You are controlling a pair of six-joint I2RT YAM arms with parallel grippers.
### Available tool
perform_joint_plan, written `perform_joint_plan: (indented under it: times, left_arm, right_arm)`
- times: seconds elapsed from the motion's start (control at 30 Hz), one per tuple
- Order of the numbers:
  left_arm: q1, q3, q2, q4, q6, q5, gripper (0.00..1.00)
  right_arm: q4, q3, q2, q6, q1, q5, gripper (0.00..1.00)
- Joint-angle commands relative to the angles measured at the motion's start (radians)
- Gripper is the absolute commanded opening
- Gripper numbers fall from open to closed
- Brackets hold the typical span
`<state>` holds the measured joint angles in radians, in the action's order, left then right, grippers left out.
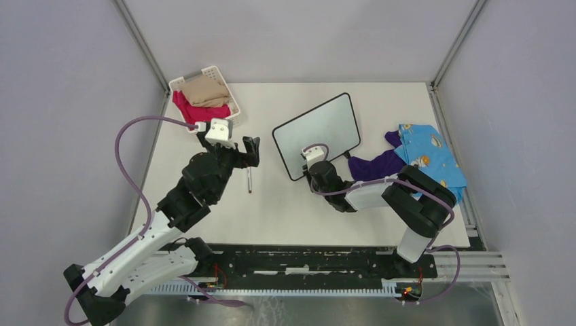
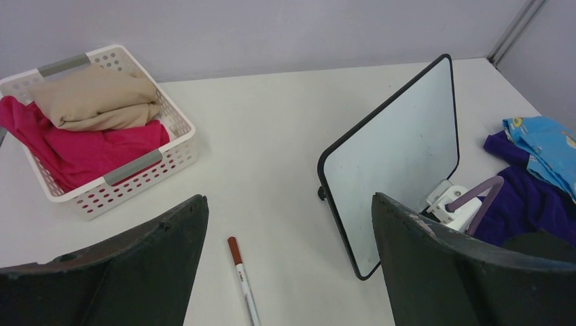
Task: Write a sentence on the whiteboard
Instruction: Move the whiteboard to the center of the board.
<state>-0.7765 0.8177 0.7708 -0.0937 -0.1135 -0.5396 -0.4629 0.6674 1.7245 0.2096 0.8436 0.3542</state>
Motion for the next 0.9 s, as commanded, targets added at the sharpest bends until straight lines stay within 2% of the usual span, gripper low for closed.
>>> perform_joint_plan:
  times: [0.0,0.37,0.87]
  left_arm:
    - [-0.006,0.009,0.006,0.059,-0.022,0.013,0.95]
    - [-0.005,0.011,0.004,0.055,-0.024,0.011,0.94]
    - [-0.005,0.008,0.004,0.054,-0.022,0.003,0.94]
  right_arm:
    - [-0.027,0.034,0.021,0.059,0.035,0.061,0.29]
    - [-0.003,0.069,0.058,0.168,0.101,0.172,0.26]
    - [0.048,0.255,0.185,0.208,0.172,0.184,0.26]
